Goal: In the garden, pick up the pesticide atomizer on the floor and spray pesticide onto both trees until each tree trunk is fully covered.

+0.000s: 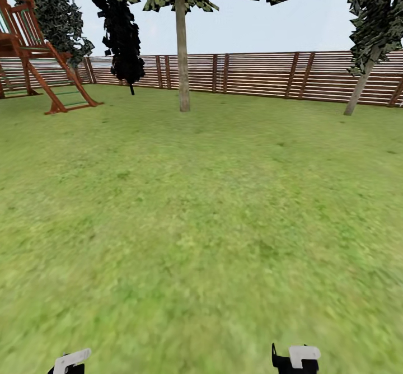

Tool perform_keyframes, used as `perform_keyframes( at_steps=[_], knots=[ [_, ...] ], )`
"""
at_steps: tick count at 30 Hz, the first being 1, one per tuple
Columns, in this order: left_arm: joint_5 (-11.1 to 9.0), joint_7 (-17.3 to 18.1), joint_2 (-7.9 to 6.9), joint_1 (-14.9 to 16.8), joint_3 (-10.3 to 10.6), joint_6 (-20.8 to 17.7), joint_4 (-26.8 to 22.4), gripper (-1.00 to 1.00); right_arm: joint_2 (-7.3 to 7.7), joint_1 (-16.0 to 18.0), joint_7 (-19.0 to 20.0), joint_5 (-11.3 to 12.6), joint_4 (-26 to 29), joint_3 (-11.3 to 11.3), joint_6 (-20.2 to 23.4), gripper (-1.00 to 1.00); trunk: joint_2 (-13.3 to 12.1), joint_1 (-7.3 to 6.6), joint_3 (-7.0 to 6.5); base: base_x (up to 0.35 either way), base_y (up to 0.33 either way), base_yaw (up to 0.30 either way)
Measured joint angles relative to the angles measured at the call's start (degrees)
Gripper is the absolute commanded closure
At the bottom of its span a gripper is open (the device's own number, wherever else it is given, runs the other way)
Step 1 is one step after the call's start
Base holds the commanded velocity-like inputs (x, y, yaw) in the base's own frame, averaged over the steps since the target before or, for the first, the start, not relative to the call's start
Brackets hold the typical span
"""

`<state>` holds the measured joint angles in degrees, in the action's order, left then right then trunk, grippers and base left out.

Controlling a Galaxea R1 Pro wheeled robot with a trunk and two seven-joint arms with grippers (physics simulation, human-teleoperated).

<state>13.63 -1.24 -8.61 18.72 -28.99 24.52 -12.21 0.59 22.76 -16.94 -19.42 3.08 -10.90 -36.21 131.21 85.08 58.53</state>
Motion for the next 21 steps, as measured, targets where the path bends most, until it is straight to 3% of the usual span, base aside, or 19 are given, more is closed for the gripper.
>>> perform_keyframes(
  at_steps=[21],
  knots=[
    [0.0, 0.0, 0.00, 0.0, 0.0, 0.0, 0.0, 1.00, -0.05, 0.0, 0.0, 0.0, 0.0, 0.0, 0.0, -1.00, 0.0, 0.00, 0.00, 0.338, 0.000, 0.000]
  ],
)
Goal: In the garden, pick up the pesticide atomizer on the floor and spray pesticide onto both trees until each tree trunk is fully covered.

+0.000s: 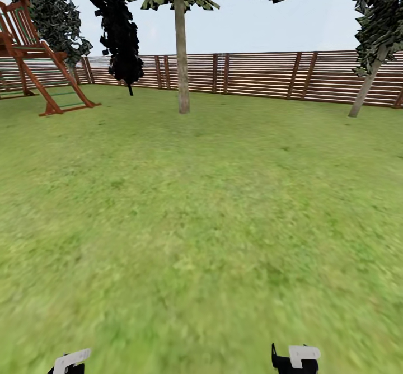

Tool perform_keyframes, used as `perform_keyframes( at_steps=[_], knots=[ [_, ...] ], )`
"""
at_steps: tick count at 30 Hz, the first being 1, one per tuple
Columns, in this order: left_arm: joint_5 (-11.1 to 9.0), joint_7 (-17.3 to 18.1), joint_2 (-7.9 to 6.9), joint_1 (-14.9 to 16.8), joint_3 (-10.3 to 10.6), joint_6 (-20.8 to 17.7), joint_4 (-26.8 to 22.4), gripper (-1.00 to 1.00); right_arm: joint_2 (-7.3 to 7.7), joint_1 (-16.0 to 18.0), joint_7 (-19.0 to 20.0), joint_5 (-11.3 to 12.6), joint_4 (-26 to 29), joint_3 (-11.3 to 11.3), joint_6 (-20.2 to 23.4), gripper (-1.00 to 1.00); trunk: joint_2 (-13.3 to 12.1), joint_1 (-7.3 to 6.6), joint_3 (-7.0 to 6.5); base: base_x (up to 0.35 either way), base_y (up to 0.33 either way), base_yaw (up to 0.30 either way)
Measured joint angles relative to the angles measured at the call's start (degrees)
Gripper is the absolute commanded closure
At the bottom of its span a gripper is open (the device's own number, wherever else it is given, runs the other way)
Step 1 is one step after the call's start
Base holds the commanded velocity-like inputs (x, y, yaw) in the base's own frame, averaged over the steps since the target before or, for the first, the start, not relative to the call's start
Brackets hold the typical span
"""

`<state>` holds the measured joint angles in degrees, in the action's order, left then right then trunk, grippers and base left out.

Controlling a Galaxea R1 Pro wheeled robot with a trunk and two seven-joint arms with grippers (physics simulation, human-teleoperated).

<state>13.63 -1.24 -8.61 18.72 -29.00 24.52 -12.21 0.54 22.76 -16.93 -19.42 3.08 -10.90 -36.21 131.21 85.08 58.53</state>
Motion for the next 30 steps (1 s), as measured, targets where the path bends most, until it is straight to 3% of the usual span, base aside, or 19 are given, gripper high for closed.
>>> perform_keyframes(
  at_steps=[30],
  knots=[
    [0.0, 0.0, 0.00, 0.0, 0.0, 0.0, 0.0, 1.00, -0.01, 0.0, 0.0, 0.0, 0.0, 0.0, 0.0, -1.00, 0.0, 0.00, 0.00, 0.338, 0.000, 0.000]
  ],
)
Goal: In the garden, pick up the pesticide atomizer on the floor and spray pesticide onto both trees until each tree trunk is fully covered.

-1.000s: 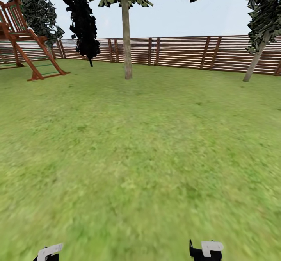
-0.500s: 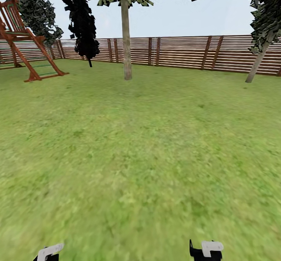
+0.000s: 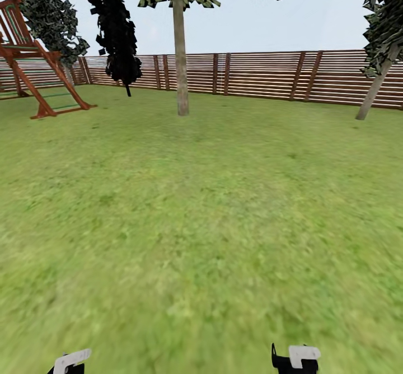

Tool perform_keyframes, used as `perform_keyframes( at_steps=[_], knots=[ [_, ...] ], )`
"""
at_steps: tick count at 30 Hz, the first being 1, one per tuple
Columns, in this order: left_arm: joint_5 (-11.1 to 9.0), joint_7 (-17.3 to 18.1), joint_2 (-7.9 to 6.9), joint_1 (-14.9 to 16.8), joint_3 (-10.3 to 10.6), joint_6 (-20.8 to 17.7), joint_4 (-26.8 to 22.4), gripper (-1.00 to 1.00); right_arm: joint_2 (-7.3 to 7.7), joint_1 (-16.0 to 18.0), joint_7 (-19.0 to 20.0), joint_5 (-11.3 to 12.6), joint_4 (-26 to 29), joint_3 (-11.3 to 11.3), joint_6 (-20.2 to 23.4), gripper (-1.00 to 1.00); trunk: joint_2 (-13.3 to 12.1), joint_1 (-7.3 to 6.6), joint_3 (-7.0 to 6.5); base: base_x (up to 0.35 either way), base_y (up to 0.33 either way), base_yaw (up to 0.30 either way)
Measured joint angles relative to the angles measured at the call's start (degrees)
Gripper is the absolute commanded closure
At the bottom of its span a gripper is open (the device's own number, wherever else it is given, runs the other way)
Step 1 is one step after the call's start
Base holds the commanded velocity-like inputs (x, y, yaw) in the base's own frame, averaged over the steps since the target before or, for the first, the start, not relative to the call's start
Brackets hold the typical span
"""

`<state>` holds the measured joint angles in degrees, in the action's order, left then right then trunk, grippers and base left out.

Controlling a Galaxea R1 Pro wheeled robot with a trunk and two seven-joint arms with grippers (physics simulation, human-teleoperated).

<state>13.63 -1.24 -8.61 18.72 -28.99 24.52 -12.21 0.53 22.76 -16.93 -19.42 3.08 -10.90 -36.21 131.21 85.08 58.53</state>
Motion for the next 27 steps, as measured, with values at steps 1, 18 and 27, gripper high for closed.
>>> perform_keyframes(
  at_steps=[1, 18, 27],
  knots=[
    [0.0, 0.0, 0.00, 0.0, 0.0, 0.0, 0.0, 1.00, 0.00, 0.0, 0.0, 0.0, 0.0, 0.0, 0.0, -1.00, 0.0, 0.00, 0.00, 0.338, 0.000, 0.000],
    [0.0, 0.0, 0.00, 0.0, 0.0, 0.0, 0.0, 1.00, 0.00, 0.0, 0.0, 0.0, 0.0, 0.0, 0.0, -1.00, 0.0, 0.00, 0.00, 0.338, 0.000, 0.000],
    [0.0, 0.0, 0.00, 0.0, 0.0, 0.0, 0.0, 1.00, -0.01, 0.0, 0.0, 0.0, 0.0, 0.0, 0.0, -1.00, 0.0, 0.00, 0.00, 0.338, 0.000, 0.000]
  ],
)
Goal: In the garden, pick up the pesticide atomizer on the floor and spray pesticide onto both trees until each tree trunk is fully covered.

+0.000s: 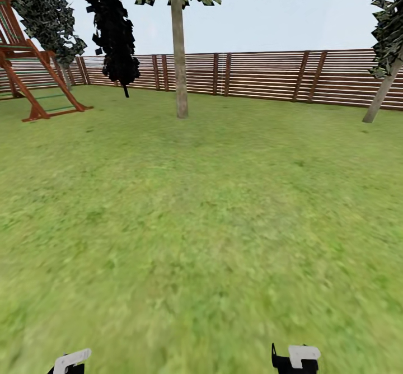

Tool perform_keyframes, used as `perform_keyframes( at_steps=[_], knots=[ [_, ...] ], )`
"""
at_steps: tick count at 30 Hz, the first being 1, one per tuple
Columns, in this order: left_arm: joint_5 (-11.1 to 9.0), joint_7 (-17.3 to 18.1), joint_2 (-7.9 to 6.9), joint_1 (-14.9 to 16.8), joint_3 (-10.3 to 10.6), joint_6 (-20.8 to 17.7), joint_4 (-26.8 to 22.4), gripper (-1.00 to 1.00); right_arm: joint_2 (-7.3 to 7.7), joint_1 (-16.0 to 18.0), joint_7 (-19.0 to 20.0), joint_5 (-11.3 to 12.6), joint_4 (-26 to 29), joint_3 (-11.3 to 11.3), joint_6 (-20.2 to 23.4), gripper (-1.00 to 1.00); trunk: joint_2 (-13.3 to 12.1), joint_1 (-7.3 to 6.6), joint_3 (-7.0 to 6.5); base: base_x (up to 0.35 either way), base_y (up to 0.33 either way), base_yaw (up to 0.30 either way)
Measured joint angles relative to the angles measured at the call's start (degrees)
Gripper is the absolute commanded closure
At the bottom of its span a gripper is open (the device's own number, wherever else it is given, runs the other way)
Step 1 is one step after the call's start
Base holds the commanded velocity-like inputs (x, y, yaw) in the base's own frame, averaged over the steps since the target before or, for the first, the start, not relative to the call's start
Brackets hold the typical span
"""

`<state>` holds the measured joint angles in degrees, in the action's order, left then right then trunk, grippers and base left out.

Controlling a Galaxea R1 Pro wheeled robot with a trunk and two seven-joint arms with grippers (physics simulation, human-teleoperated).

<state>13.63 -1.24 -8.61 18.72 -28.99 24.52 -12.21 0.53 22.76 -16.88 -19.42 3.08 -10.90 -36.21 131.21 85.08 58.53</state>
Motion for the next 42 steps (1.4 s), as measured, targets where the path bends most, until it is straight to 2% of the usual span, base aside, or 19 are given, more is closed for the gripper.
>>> perform_keyframes(
  at_steps=[42],
  knots=[
    [0.0, 0.0, 0.00, 0.0, 0.0, 0.0, 0.0, 1.00, 0.00, 0.0, -0.1, 0.0, 0.0, 0.0, 0.0, -1.00, 0.0, 0.00, 0.00, 0.338, 0.000, 0.000]
  ],
)
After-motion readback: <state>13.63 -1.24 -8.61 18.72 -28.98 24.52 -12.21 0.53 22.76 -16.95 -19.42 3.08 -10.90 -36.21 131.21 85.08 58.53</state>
